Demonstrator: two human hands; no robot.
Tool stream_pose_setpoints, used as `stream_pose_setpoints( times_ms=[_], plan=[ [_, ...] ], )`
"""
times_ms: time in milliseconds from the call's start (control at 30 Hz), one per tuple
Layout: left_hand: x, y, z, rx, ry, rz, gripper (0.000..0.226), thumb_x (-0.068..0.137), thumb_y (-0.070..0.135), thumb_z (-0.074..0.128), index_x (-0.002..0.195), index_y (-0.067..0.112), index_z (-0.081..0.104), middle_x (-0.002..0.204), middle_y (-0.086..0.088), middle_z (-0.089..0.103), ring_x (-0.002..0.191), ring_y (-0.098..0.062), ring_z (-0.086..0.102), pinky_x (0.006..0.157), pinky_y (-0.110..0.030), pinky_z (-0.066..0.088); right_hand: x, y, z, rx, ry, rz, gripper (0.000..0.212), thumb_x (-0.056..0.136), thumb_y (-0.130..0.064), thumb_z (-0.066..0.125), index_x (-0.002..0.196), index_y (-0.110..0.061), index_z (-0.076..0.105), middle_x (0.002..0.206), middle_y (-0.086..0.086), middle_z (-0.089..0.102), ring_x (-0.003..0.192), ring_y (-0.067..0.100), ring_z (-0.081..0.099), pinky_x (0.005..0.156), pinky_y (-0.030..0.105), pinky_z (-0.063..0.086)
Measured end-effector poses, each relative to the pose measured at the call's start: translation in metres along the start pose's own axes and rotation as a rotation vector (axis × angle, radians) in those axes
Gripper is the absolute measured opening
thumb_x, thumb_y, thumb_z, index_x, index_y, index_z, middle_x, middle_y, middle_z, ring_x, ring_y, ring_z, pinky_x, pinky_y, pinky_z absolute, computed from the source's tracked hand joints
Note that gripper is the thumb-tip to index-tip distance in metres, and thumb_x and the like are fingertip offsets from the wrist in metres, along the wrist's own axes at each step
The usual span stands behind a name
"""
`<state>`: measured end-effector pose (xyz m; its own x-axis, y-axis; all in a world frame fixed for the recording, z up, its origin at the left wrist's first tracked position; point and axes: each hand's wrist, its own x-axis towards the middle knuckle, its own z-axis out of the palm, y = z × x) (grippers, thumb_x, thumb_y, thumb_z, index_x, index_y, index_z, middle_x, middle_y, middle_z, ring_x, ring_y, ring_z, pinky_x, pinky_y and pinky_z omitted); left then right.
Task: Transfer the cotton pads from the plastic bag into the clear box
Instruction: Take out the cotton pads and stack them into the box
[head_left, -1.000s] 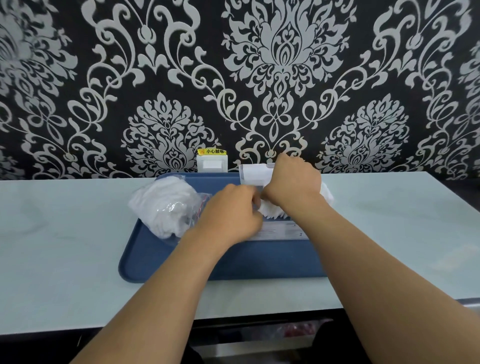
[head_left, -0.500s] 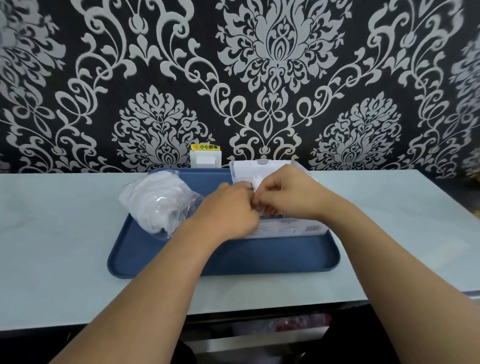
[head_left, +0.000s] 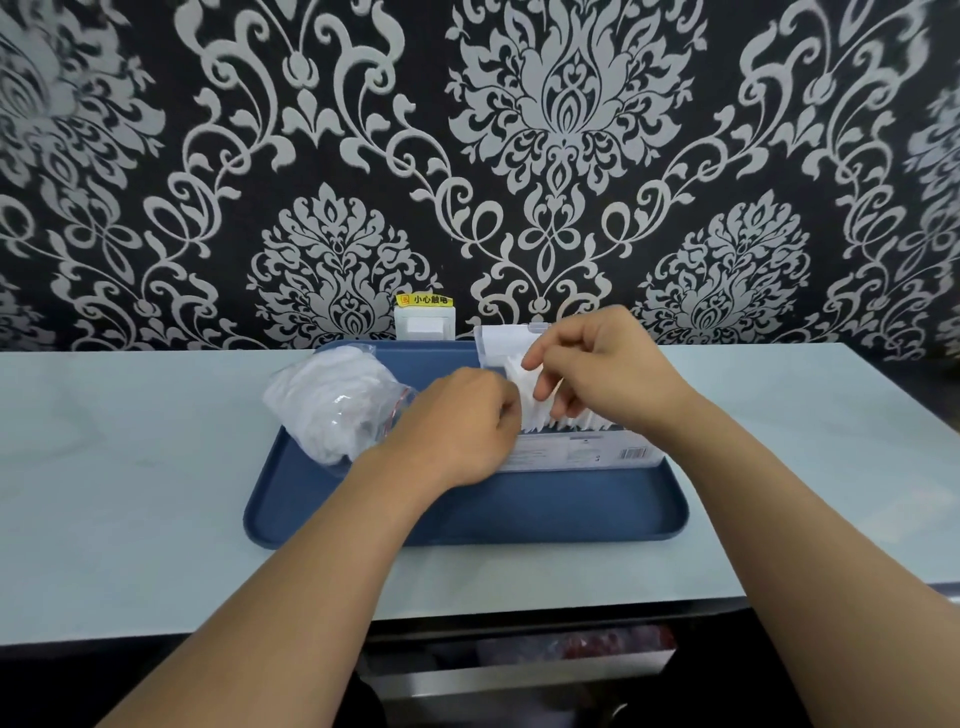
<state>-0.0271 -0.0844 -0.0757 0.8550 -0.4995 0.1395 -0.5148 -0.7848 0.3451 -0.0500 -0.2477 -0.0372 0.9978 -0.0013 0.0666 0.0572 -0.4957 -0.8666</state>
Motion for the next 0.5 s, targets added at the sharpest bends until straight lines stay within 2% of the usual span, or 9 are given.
stream_pose_setpoints(
  times_ms=[100, 167, 200, 267, 300, 333, 400, 433, 500],
  plan=[
    [-0.016, 0.001, -0.024, -0.075, 0.184, 0.069, 0.017, 0.081, 0.033, 0.055, 0.081, 0.026, 0.07, 0.076, 0.007, 0.067, 0.076, -0.021, 0.066, 0.069, -0.038, 0.057, -0.008, -0.016, 0.009, 0.085, 0.014, -0.081, 0.027, 0.089, 0.005, 0.049, 0.076, -0.001, 0.072, 0.062, 0.016, 0.069, 0.049, 0.019, 0.062, 0.05, 0.028, 0.052],
    [-0.035, -0.002, -0.048, -0.212, 0.407, 0.151, 0.014, 0.078, 0.027, 0.061, 0.077, 0.022, 0.074, 0.072, 0.012, 0.068, 0.066, -0.01, 0.064, 0.063, -0.027, 0.054, -0.012, -0.024, 0.019, 0.132, -0.045, -0.093, 0.03, 0.087, 0.007, 0.047, 0.072, 0.003, 0.072, 0.064, 0.017, 0.07, 0.054, 0.02, 0.064, 0.052, 0.028, 0.053],
    [-0.044, -0.007, -0.059, -0.293, 0.54, 0.174, 0.012, 0.079, 0.019, 0.064, 0.079, 0.018, 0.076, 0.072, 0.012, 0.069, 0.065, -0.01, 0.064, 0.06, -0.023, 0.052, -0.013, -0.026, 0.025, 0.145, -0.106, -0.076, 0.031, 0.087, 0.008, 0.046, 0.072, 0.004, 0.073, 0.068, 0.019, 0.072, 0.058, 0.022, 0.066, 0.056, 0.03, 0.056],
    [-0.058, -0.032, -0.077, -0.418, 0.772, 0.091, 0.013, 0.082, 0.009, 0.065, 0.087, 0.012, 0.076, 0.081, 0.006, 0.072, 0.073, -0.011, 0.067, 0.066, -0.026, 0.055, -0.016, -0.03, 0.043, 0.108, -0.263, -0.033, 0.031, 0.088, 0.008, 0.047, 0.081, 0.006, 0.077, 0.082, 0.022, 0.076, 0.072, 0.023, 0.071, 0.071, 0.032, 0.061],
    [-0.06, -0.05, -0.081, -0.426, 0.83, -0.012, 0.016, 0.085, 0.011, 0.065, 0.097, 0.013, 0.076, 0.09, 0.004, 0.074, 0.084, -0.011, 0.069, 0.075, -0.031, 0.058, -0.018, -0.031, 0.054, 0.022, -0.336, -0.04, 0.032, 0.088, 0.008, 0.047, 0.088, 0.003, 0.078, 0.088, 0.02, 0.077, 0.08, 0.024, 0.073, 0.078, 0.032, 0.061],
    [-0.062, -0.068, -0.083, -0.379, 0.83, -0.137, 0.024, 0.087, 0.017, 0.067, 0.109, 0.015, 0.074, 0.104, 0.002, 0.073, 0.099, -0.013, 0.068, 0.088, -0.036, 0.057, -0.019, -0.032, 0.068, -0.094, -0.394, -0.066, 0.033, 0.089, 0.007, 0.047, 0.093, -0.001, 0.079, 0.093, 0.016, 0.077, 0.086, 0.026, 0.072, 0.082, 0.033, 0.06],
    [-0.058, -0.098, -0.077, -0.315, 0.625, -0.415, 0.052, 0.09, 0.033, 0.07, 0.138, 0.019, 0.058, 0.139, -0.002, 0.059, 0.129, -0.019, 0.054, 0.109, -0.036, 0.042, -0.018, -0.03, 0.092, -0.356, -0.435, -0.132, 0.029, 0.089, 0.005, 0.047, 0.093, -0.005, 0.074, 0.089, 0.012, 0.071, 0.086, 0.031, 0.062, 0.072, 0.03, 0.051],
    [-0.058, -0.108, -0.074, -0.375, 0.476, -0.535, 0.066, 0.09, 0.043, 0.07, 0.148, 0.021, 0.048, 0.151, -0.002, 0.048, 0.138, -0.021, 0.045, 0.113, -0.035, 0.035, -0.017, -0.03, 0.102, -0.435, -0.433, -0.122, 0.022, 0.091, 0.003, 0.048, 0.092, -0.004, 0.068, 0.088, 0.011, 0.063, 0.084, 0.03, 0.054, 0.066, 0.03, 0.042],
    [-0.056, -0.117, -0.065, -0.574, 0.243, -0.644, 0.078, 0.087, 0.061, 0.064, 0.151, 0.022, 0.042, 0.156, -0.001, 0.043, 0.141, -0.022, 0.043, 0.115, -0.039, 0.033, -0.017, -0.033, 0.116, -0.521, -0.403, -0.094, 0.015, 0.096, -0.006, 0.051, 0.105, -0.002, 0.063, 0.097, 0.014, 0.057, 0.087, 0.024, 0.045, 0.068, 0.025, 0.031]
  ],
)
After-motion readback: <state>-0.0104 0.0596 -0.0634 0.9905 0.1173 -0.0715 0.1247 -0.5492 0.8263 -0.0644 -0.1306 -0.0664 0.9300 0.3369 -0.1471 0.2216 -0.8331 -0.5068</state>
